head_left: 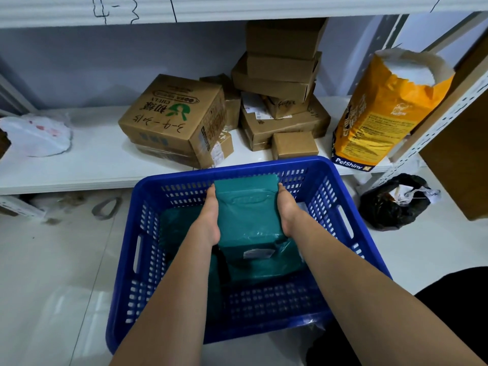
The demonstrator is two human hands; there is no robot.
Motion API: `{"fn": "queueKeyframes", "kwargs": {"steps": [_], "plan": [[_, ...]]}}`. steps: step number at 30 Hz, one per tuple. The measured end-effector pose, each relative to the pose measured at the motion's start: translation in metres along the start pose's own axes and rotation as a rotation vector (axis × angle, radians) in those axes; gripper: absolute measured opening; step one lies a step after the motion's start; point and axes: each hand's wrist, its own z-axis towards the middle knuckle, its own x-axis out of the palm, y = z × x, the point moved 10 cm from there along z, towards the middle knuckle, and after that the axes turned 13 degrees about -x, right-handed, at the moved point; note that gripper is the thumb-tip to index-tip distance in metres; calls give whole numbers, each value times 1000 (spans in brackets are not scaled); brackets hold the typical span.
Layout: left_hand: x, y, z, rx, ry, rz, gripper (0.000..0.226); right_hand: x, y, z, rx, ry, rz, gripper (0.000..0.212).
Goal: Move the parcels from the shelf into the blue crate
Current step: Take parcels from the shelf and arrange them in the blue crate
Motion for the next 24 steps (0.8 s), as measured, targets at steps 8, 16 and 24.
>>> {"fn": "queueKeyframes", "kwargs": {"steps": [8,16,24], "plan": [[-4,1,4,-36,-26,21,61,-4,-1,2,4,-15,5,55],[-19,58,17,-380,-23,201,104,-17,-20,-2,2,-51,-11,45],[-31,72,55,-422,-23,192,120,-23,-27,19,-85,-78,-72,41]]}}
